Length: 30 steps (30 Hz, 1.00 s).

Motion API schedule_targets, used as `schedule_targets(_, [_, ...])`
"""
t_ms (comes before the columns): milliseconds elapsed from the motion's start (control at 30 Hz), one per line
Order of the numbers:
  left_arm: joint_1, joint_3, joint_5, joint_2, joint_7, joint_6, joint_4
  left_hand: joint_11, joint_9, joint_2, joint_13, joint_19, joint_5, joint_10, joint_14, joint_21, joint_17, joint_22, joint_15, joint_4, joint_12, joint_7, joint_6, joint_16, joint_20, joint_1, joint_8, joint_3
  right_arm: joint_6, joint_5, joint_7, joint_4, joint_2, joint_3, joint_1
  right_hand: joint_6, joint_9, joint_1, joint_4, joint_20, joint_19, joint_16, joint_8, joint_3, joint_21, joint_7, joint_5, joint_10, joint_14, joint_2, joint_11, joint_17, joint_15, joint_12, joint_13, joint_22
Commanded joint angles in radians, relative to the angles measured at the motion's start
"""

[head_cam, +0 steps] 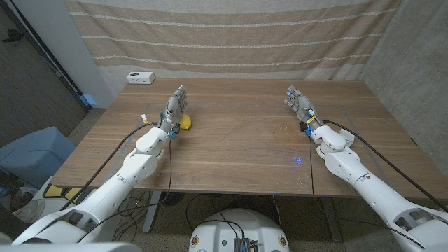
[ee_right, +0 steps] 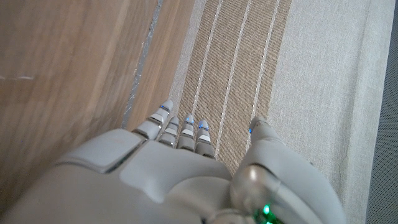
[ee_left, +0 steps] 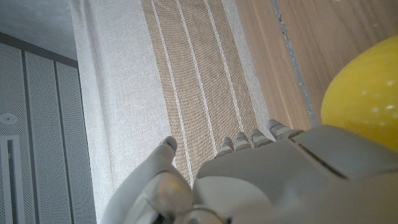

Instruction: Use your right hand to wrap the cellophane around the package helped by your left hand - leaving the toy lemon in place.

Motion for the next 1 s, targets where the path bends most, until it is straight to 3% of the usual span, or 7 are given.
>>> schedule_targets(33, [-0.009,0.040,0.223,0.042,0.126,-0.074,-0.011,-0.003,0.003,0.069,0.004,-0.149,0.004,-0.264,-0.285,0.005,-0.001,0.003,-0.003,-0.008,0.016,-0.004,-0.235,0.011,-0.074,0.014,0.016,0.007,0.021,-0.045,-0.046,-0.025,-0.014,0.002,-0.016,0.004,0.003,0.013,-0.007,0.010,0.000,0.000,0.006,0.008,0.000,0.002,0.006,0.006,0.004,0.002,0.004,0.000,0.006,0.003,0.004,0.001])
schedule_targets(200, [-0.019,0.068,0.440,0.079,0.254,-0.117,-0.030,-0.021,0.003,0.064,0.002,-0.037,-0.007,-0.098,-0.155,0.029,-0.007,-0.003,-0.020,-0.058,0.057,-0.029,-0.072,0.026,-0.019,0.072,0.044,0.024,0.020,-0.105,-0.111,-0.074,-0.040,0.004,-0.032,0.029,0.004,0.020,-0.013,0.024,-0.001,0.000,0.013,0.012,-0.003,-0.020,0.006,0.015,0.007,0.006,0.013,0.000,0.023,0.004,0.004,0.001])
schedule_targets(233, [-0.020,0.076,0.527,0.093,0.309,-0.117,-0.044,-0.043,0.003,0.063,0.002,-0.026,-0.010,-0.069,-0.137,0.029,-0.008,-0.004,-0.021,-0.070,0.061,-0.038,-0.045,0.024,-0.013,0.085,0.045,0.029,0.021,-0.127,-0.130,-0.091,-0.051,0.005,-0.038,0.033,0.004,0.024,-0.016,0.032,0.005,0.000,0.014,0.015,-0.002,-0.023,0.006,0.019,0.010,0.007,0.015,0.000,0.027,0.004,0.004,0.001])
schedule_targets(400, [-0.032,0.096,0.677,0.113,0.389,-0.130,-0.053,-0.016,0.003,0.062,0.000,0.033,-0.022,0.061,-0.039,0.027,-0.009,-0.005,-0.014,-0.129,0.070,-0.044,0.101,0.021,0.022,0.151,0.050,0.045,0.004,-0.174,-0.178,-0.140,-0.077,0.009,-0.055,0.058,0.005,0.042,-0.031,0.058,0.030,0.007,0.017,0.027,0.004,-0.032,0.007,0.035,0.039,0.013,0.034,0.001,0.057,0.006,0.005,0.003])
schedule_targets(500, [-0.048,0.114,0.777,0.126,0.436,-0.144,-0.049,-0.014,0.004,0.063,0.000,0.079,-0.027,0.092,0.004,0.036,-0.009,-0.005,0.002,-0.154,0.066,-0.029,0.161,0.022,0.012,0.178,0.051,0.051,-0.007,-0.209,-0.213,-0.176,-0.096,0.014,-0.071,0.071,0.005,0.054,-0.039,0.066,0.036,0.011,0.019,0.035,0.004,-0.036,0.009,0.048,0.057,0.017,0.035,0.002,0.066,0.009,0.005,0.004])
schedule_targets(633, [-0.075,0.143,0.888,0.151,0.457,-0.147,-0.055,0.001,0.005,0.070,0.000,0.126,-0.029,0.140,0.069,0.044,-0.008,-0.003,0.024,-0.186,0.065,-0.020,0.221,0.026,0.037,0.215,0.049,0.063,-0.039,-0.254,-0.265,-0.242,-0.131,0.029,-0.105,0.086,0.006,0.069,-0.048,0.074,0.045,0.015,0.021,0.048,0.006,-0.038,0.013,0.064,0.072,0.024,0.036,0.003,0.065,0.012,0.006,0.004])
schedule_targets(1000, [-0.120,0.197,1.067,0.204,0.470,-0.161,-0.084,0.008,0.008,0.079,0.001,0.184,-0.019,0.216,0.156,0.055,-0.008,0.000,0.016,-0.232,0.065,-0.029,0.323,0.027,0.085,0.272,0.051,0.084,-0.141,-0.348,-0.354,-0.384,-0.216,0.067,-0.183,0.103,0.007,0.088,-0.056,0.074,0.053,0.015,0.021,0.064,0.005,-0.042,0.018,0.079,0.082,0.032,0.031,0.005,0.062,0.013,0.006,0.005])
